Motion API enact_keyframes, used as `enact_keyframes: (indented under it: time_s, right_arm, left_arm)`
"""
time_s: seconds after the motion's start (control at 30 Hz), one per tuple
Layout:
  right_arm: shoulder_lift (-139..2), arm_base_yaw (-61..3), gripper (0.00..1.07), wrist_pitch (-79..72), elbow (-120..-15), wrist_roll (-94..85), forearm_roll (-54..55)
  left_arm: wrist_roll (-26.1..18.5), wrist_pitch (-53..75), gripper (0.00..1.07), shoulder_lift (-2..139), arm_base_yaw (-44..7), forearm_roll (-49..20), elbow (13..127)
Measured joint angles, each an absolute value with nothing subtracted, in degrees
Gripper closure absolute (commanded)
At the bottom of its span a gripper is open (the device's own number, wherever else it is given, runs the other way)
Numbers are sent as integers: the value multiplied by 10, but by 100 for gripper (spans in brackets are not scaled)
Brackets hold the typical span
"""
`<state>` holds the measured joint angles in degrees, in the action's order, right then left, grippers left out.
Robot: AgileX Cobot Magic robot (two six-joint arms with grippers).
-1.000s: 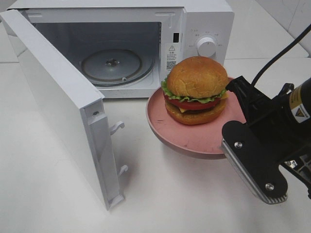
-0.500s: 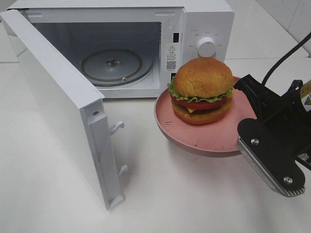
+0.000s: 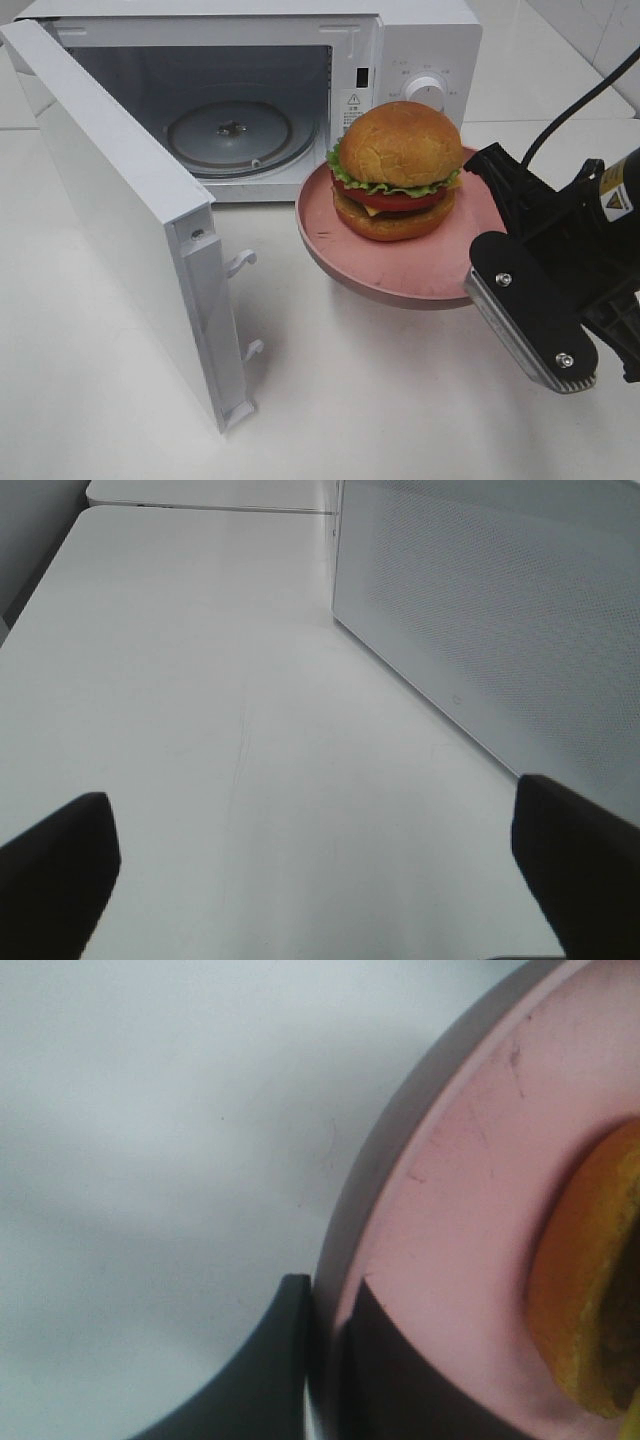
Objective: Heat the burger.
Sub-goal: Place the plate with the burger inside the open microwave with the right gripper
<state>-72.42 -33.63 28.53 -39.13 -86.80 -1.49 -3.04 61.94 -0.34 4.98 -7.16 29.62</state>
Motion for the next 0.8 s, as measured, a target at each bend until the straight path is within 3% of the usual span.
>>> enact_keyframes:
  time_s: [0.8]
  right_arm:
    - [-816,-383,107,231,-457,-896,21]
  left_arm:
    - [-30,619,7,-3,50,-72,296]
